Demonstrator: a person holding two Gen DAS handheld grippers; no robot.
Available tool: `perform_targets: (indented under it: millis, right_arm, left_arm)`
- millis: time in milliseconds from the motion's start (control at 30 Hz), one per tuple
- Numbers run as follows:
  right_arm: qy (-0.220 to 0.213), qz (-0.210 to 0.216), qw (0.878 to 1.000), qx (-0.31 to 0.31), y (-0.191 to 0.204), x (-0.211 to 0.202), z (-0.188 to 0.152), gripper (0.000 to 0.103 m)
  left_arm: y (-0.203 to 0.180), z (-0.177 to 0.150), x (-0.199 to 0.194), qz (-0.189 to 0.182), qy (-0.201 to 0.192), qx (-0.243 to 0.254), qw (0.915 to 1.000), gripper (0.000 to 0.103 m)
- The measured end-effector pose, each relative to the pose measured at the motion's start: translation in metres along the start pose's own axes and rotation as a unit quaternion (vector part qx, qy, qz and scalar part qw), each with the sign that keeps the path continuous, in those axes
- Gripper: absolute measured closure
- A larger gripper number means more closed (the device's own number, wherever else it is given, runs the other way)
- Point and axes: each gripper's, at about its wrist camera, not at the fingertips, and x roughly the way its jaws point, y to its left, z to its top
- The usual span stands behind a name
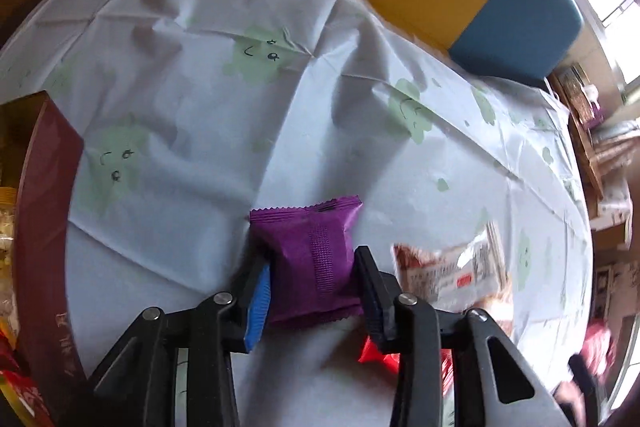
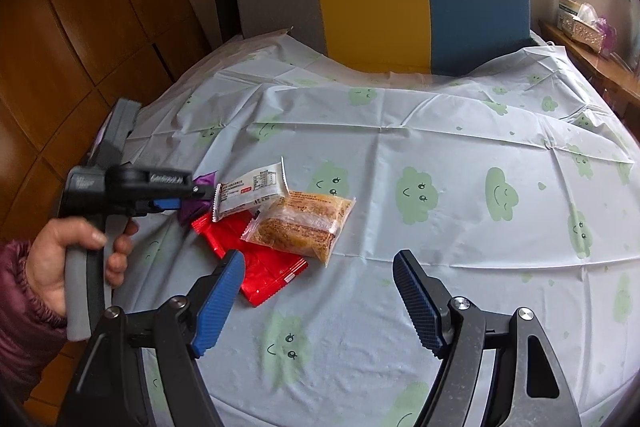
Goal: Organize snacks
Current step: 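Reach the left tool to the purple packet and grasp it, then lift the purple packet with the left tool while the right tool grasps the clear pastry bag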
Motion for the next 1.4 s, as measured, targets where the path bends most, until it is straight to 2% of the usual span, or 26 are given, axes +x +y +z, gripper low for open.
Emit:
perform_targets:
  millis: [100,267,467,567,667,767,933,1100,1233,1333,1400]
  right_arm:
    - [0.000,-0.008,1.000,0.003,-0.002,0.000,0.000,0.026]
    - [0.011,-0.019,1.000,0.000,-0.004,0.006,-0.003,0.026]
    - [0.029,-0.027,0.999,-0.016,0.000,0.015,-0.010,0.026]
    - [0.039,-0.023,0.999,-0.022,0.002,0.021,-0.013,0.026]
    - [0.049,-0.020,0.998,-0.032,0.005,0.027,-0.018,0.026]
    - [0.060,-0.017,0.997,-0.056,0.013,0.033,-0.022,0.026]
    - [0.074,-0.017,0.991,-0.112,0.027,0.040,-0.015,0.026]
    - [0.105,-0.010,0.975,-0.194,0.039,0.067,0.010,0.026]
    - [0.139,-0.021,0.954,-0.267,0.047,0.097,0.025,0.026]
    - [0.170,-0.024,0.931,-0.321,0.053,0.117,0.032,0.026]
    - [0.200,-0.006,0.917,-0.346,0.057,0.127,0.034,0.022]
  left_arm:
    - [-0.005,-0.020,-0.012,0.013,-0.022,0.045,0.9987,0.063]
    - [-0.014,-0.075,-0.044,0.020,-0.060,0.131,0.9893,0.063]
    - [-0.024,-0.137,-0.062,-0.017,-0.062,0.204,0.9768,0.063]
    - [-0.027,-0.159,-0.062,-0.022,-0.068,0.234,0.9696,0.063]
    - [-0.023,-0.173,-0.052,-0.034,-0.052,0.227,0.9718,0.063]
    - [-0.022,-0.179,-0.051,-0.038,-0.068,0.235,0.9690,0.063]
    - [-0.021,-0.183,-0.052,-0.046,-0.071,0.236,0.9682,0.063]
    - [-0.016,-0.185,-0.051,-0.053,-0.077,0.234,0.9676,0.063]
    - [-0.014,-0.184,-0.051,-0.064,-0.078,0.228,0.9684,0.063]
    - [-0.013,-0.183,-0.051,-0.067,-0.079,0.226,0.9686,0.063]
    - [-0.013,-0.183,-0.052,-0.069,-0.078,0.226,0.9685,0.063]
